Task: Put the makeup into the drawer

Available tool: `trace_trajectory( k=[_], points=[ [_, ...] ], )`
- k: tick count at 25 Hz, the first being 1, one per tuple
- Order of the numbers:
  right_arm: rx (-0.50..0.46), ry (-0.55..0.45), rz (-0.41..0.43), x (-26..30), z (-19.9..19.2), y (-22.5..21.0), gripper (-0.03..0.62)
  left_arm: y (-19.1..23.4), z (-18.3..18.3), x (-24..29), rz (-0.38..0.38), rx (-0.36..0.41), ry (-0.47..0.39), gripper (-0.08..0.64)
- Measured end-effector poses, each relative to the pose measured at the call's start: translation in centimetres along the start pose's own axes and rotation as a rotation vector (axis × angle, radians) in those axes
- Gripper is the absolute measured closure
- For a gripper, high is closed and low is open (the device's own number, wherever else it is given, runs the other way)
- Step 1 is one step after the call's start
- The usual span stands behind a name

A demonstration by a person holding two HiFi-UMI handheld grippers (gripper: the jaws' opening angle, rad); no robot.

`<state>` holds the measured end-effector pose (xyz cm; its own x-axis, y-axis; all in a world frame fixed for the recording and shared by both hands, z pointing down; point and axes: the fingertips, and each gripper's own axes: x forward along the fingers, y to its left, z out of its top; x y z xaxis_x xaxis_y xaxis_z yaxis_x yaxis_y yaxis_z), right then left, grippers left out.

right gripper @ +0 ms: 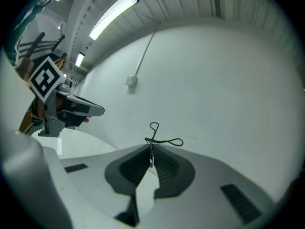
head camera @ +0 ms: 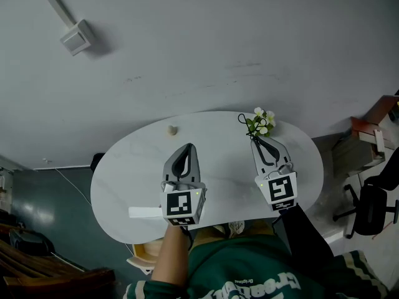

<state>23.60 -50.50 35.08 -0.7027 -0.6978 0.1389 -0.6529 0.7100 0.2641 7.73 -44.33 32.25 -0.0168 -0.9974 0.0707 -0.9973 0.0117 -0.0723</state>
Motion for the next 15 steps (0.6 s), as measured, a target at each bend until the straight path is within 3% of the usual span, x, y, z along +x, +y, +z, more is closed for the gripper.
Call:
trace_trajectory(
  k=[6,15],
  points=[
    [0.031,0.011,0.024,0.8,-1.2,1.1,0.566,2.0,-0.7,-1.8,0.046,0.019,-0.003,0.561],
    [0.039,-0.037,0.196,4.3,1.2,9.6,0.566,9.8,-2.5,-9.3,0.248,0.051,0.064,0.56]
  ],
)
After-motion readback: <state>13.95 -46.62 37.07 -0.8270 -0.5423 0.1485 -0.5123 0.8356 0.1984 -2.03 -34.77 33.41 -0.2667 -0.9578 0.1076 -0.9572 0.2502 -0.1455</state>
